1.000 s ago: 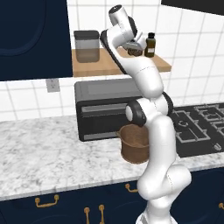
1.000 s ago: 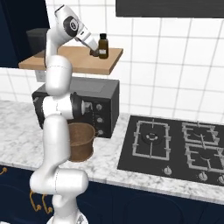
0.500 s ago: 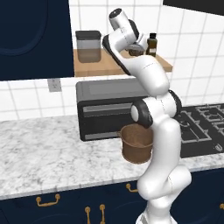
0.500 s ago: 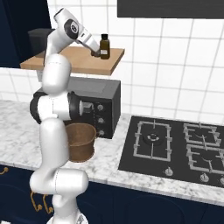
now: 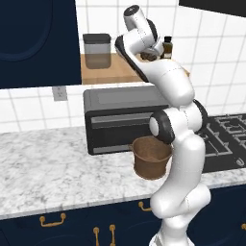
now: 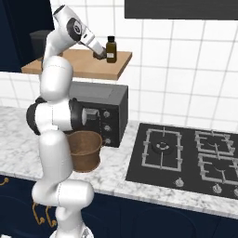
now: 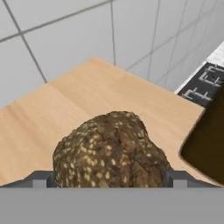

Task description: Open the cabinet, pick up the bread from the cabinet and place it in the basket. Then move the basket to the dining counter.

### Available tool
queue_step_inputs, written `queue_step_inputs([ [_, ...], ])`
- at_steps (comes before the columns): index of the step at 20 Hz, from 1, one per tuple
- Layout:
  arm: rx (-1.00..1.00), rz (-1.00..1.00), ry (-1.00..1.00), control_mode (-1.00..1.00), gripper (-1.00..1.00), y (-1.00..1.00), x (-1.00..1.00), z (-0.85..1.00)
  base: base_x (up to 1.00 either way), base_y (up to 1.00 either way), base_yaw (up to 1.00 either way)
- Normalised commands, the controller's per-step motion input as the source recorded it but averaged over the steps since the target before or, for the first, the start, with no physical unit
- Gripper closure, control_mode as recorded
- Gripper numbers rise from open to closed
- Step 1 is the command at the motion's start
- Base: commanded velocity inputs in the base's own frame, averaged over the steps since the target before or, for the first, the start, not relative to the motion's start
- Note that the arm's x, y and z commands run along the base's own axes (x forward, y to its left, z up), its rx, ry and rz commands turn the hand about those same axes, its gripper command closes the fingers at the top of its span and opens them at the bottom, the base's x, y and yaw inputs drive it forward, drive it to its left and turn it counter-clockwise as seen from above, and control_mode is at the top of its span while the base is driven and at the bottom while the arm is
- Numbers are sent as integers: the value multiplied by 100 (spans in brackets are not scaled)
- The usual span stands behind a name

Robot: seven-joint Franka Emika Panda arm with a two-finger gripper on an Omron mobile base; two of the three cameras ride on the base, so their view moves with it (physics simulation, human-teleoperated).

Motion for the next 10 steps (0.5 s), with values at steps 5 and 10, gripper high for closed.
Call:
queue_step_inputs([
  [5,12,0,6,-100,100,19,-77,63,0,0,0],
  [10,10,11,2,-100,100,0,-100,21,0,0,0],
])
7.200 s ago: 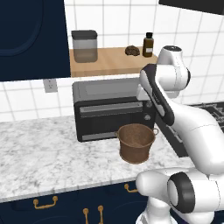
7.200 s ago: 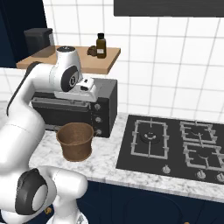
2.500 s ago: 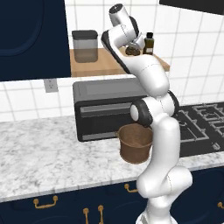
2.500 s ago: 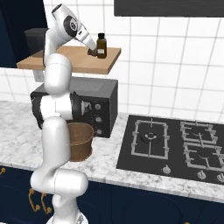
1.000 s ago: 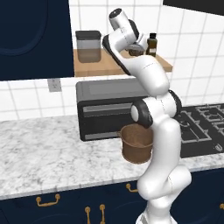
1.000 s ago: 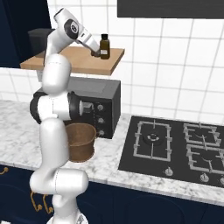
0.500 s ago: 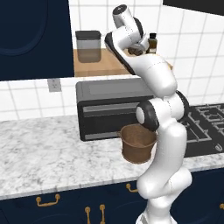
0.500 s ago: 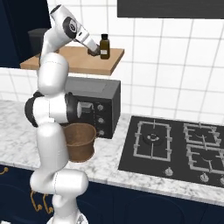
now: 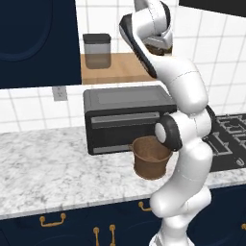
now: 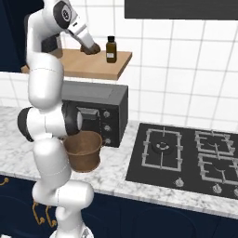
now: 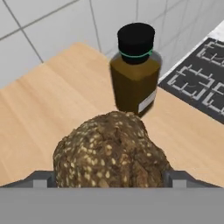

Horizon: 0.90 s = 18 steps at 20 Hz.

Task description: Open the cabinet, pick up the bread from the cabinet and place it in the basket. Then move the basket to the dining counter.

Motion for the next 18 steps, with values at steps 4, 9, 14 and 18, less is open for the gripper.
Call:
queue_step_inputs([
  [4,8,20,0,-100,100,0,-100,-1,0,0,0],
  [9,10,30,0,-100,100,-2,-100,-19,0,0,0],
  [14,7,36,-2,-100,100,-1,-100,-56,0,0,0],
  [18,2,35,-13,-100,100,0,-100,-24,0,0,0],
])
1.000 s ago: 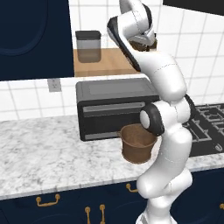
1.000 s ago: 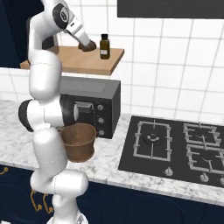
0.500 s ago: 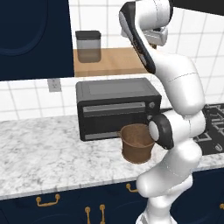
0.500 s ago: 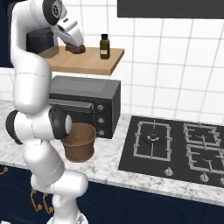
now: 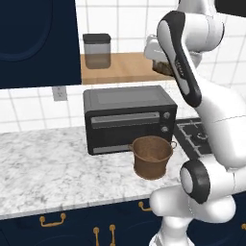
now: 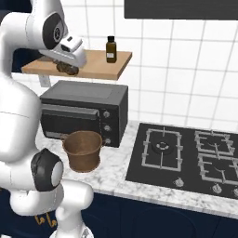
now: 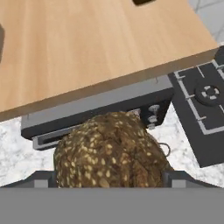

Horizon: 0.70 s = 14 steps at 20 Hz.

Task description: Open the cabinet, pick up the bread from the cabinet and place it in the basket. Then move the basket to the dining counter.

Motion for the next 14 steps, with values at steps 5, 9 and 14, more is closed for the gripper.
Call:
queue_step_inputs([
  [5,0,35,-10,-100,100,0,-100,-50,0,0,0],
  [9,0,32,0,-100,100,0,-100,-96,0,0,0],
  [14,-3,22,-3,-100,100,4,-39,-97,0,0,0],
])
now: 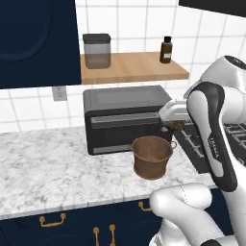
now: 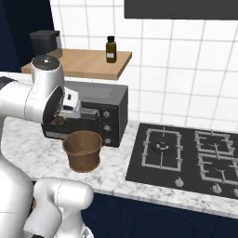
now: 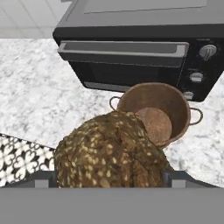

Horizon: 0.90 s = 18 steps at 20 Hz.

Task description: Open the cabinet, pick up the bread from the cabinet and place it in the basket. Then move the basket to the dining counter.

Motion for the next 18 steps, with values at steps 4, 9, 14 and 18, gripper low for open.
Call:
queue_step_inputs([
  [4,-13,17,-12,-100,100,12,-19,-99,0,0,0],
  [9,-9,10,0,-100,100,1,21,-41,0,0,0],
  [14,-2,9,6,-100,100,0,38,-14,0,0,0],
  [18,-4,2,2,-100,100,-1,34,-22,0,0,0],
])
